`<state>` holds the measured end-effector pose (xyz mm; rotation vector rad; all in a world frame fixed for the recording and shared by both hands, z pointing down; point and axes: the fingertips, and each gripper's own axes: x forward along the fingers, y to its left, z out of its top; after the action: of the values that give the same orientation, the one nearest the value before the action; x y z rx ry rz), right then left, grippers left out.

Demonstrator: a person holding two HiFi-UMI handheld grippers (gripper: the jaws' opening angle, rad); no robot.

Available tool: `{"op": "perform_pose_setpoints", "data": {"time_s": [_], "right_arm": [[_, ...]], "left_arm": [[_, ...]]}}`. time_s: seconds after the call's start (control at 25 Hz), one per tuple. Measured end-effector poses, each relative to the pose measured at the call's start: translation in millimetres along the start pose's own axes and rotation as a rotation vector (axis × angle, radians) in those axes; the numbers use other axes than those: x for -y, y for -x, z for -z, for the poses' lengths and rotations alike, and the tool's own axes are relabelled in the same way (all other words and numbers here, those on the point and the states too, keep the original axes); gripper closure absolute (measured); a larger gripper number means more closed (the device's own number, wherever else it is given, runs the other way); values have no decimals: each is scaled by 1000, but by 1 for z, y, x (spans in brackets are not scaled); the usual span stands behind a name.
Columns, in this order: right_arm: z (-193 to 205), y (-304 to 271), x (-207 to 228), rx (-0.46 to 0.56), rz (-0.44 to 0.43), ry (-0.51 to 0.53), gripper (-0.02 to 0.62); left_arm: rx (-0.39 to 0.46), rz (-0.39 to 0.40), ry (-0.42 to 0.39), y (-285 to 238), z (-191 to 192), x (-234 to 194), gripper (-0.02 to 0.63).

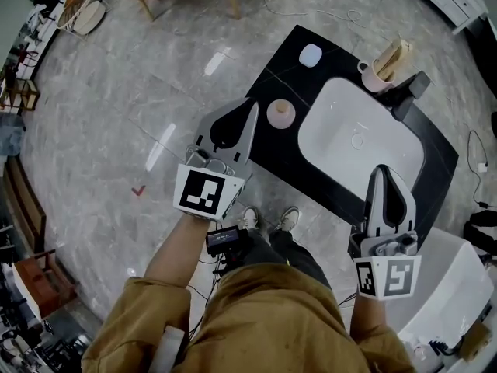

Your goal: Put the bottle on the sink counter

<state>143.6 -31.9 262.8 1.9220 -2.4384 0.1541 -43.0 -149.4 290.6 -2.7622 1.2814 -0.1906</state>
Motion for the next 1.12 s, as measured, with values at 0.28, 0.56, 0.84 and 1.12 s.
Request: {"op": "perform_pose_setpoints", "data": {"time_s": [0.28, 0.56, 0.84, 1.12], "right_arm": [[-15, 1, 7, 25, 7, 22, 592], [-24, 7, 13, 44, 13, 40, 592], [-30, 13, 19, 54, 19, 54, 592], [-40, 21, 29, 69, 36, 66, 592]], "left_arm": [[24, -24, 32, 13, -18, -4, 604], [0, -55, 20, 34, -23, -13, 604], [-4, -78, -13, 51, -37, -24, 604], [15, -106, -12, 64, -56, -27, 604]]}}
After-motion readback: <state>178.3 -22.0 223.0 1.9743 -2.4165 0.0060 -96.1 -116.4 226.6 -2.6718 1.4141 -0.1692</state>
